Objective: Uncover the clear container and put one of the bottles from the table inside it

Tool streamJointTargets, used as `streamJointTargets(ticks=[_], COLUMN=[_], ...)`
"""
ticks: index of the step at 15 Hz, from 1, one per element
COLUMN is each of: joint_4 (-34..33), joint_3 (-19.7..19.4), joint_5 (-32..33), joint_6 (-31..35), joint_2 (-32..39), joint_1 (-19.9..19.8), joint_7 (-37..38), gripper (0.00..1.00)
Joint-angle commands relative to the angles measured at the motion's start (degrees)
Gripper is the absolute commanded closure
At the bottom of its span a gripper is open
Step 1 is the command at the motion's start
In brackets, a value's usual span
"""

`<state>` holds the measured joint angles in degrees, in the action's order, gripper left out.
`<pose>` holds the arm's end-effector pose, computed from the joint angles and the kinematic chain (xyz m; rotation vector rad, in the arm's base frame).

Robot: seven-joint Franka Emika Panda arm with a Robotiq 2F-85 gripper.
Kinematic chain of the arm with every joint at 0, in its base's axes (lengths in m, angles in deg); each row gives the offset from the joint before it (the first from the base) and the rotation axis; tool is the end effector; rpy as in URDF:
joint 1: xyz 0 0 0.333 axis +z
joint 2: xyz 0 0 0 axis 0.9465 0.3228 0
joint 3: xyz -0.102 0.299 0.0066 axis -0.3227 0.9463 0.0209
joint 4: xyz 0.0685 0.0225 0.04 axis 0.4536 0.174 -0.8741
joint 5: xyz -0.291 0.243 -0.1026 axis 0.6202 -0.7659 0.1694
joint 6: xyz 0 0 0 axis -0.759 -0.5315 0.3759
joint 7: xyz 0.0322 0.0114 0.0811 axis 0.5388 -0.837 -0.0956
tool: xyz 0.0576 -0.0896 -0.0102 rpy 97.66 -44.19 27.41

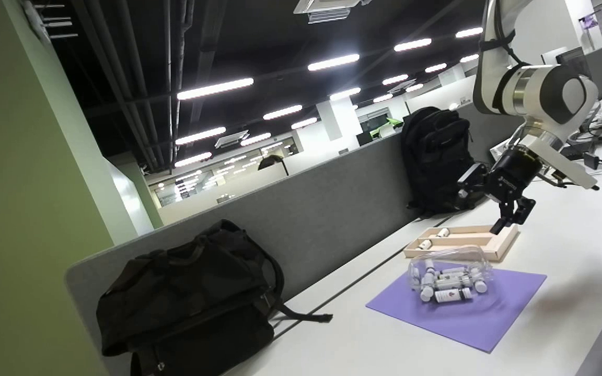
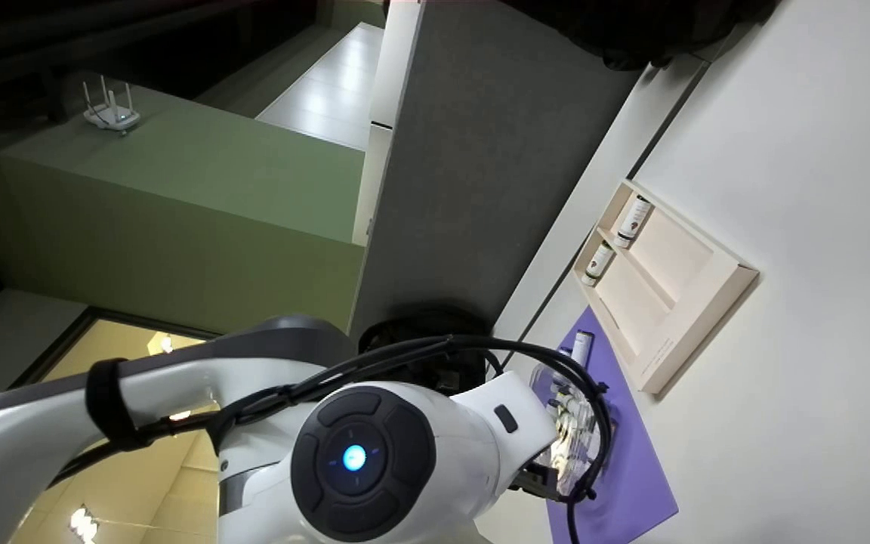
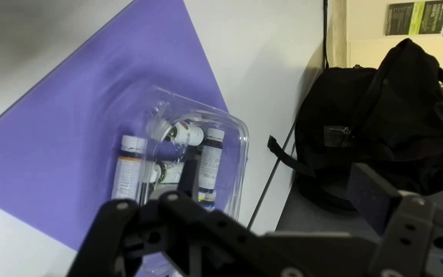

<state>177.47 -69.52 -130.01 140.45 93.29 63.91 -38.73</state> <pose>0.3650 -0.0640 0.1881 -2.0593 0.5968 -0.2715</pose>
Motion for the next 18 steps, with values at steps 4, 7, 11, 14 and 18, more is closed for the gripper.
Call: streamJointTargets(ticks=[4, 7, 11, 14, 18], joint_4=[-1.1, -1.5, -2.5, -3.5, -5.3], joint_3=[1.2, 1.7, 2.1, 2.4, 2.8], joint_5=[0.3, 0.7, 0.7, 1.0, 1.2], joint_6=[0.7, 0.4, 0.4, 0.3, 0.4], joint_2=[3.9, 5.3, 6.9, 8.0, 9.7], joint_1=[1.5, 2.1, 2.8, 3.3, 4.1], joint_7=[1.8, 3.0, 4.0, 4.7, 6.1], gripper=[0.00, 0.00, 0.00, 0.00, 0.00])
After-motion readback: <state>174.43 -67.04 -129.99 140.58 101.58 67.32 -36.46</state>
